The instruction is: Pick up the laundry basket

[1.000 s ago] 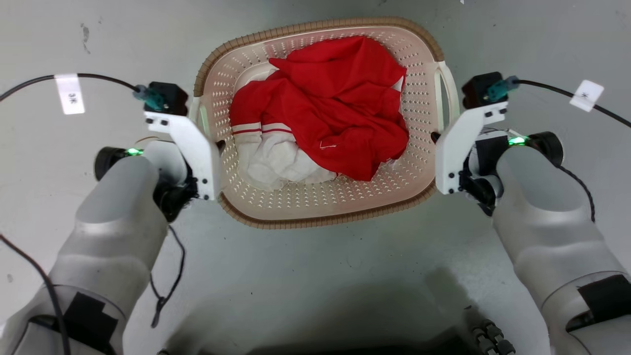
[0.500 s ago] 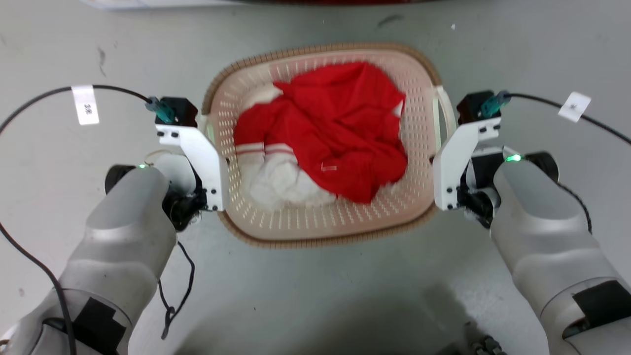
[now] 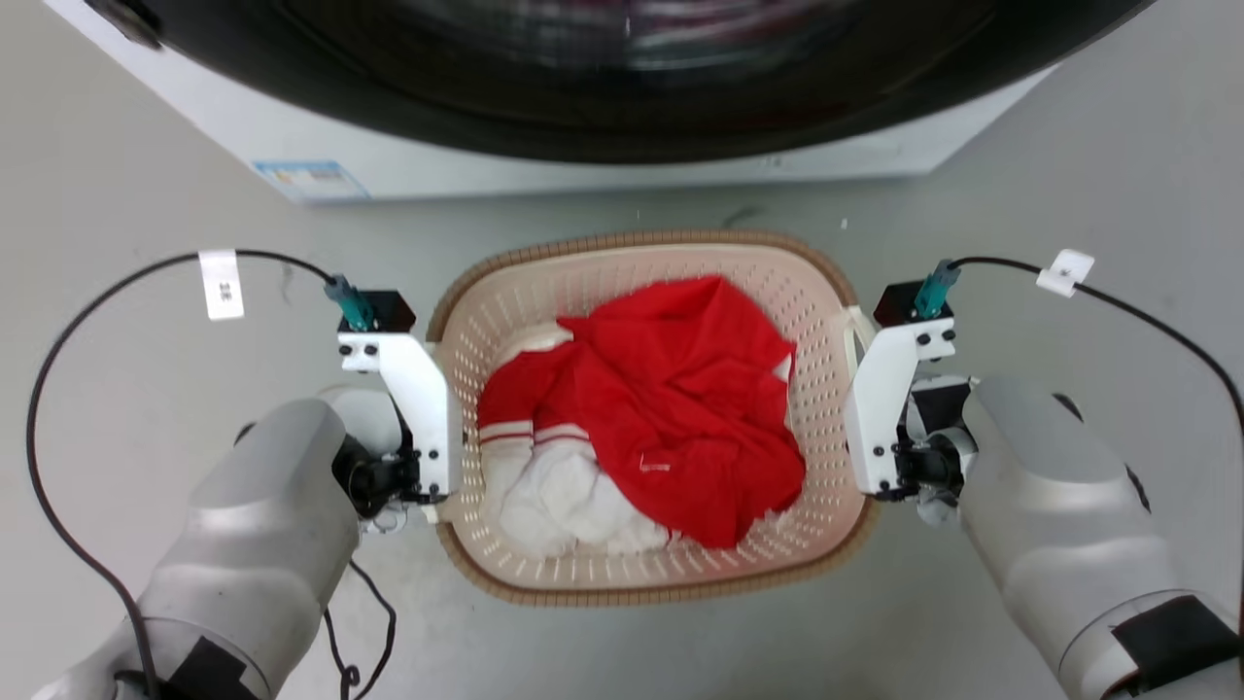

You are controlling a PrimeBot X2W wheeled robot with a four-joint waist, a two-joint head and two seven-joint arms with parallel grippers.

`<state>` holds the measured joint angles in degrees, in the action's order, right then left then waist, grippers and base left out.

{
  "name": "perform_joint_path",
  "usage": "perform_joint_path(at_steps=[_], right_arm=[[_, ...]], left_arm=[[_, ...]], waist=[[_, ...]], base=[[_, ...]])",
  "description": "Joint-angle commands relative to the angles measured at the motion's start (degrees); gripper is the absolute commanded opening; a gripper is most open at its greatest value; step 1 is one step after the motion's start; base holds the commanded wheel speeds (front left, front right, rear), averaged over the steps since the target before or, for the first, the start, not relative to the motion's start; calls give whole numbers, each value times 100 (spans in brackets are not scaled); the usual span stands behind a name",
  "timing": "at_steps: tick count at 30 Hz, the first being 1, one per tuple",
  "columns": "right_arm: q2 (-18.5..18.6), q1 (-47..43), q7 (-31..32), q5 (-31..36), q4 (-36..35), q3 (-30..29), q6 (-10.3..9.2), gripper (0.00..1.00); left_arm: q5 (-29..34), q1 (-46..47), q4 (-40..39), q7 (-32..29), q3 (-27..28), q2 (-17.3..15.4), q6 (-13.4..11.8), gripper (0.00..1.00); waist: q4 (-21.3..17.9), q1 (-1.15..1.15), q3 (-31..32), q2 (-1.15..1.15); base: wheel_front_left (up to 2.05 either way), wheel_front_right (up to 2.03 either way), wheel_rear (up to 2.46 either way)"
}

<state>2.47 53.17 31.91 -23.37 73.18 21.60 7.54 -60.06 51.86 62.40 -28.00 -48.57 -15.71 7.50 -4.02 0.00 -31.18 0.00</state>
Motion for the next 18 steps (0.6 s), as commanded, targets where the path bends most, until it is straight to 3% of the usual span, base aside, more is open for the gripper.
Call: perform_joint_path(at_steps=[1, 18], right_arm=[[74, -125, 180, -70, 53, 69, -10, 0], [66, -580, 1059, -566, 61, 232, -8, 0]], left_arm=[[-62, -75, 15, -28, -44, -24, -4, 0], [-598, -514, 297, -801, -273, 77, -3, 0]], waist=[[-1, 0, 550, 0], [76, 0, 2172, 0]], base=[[0, 0, 0], [0, 0, 0]])
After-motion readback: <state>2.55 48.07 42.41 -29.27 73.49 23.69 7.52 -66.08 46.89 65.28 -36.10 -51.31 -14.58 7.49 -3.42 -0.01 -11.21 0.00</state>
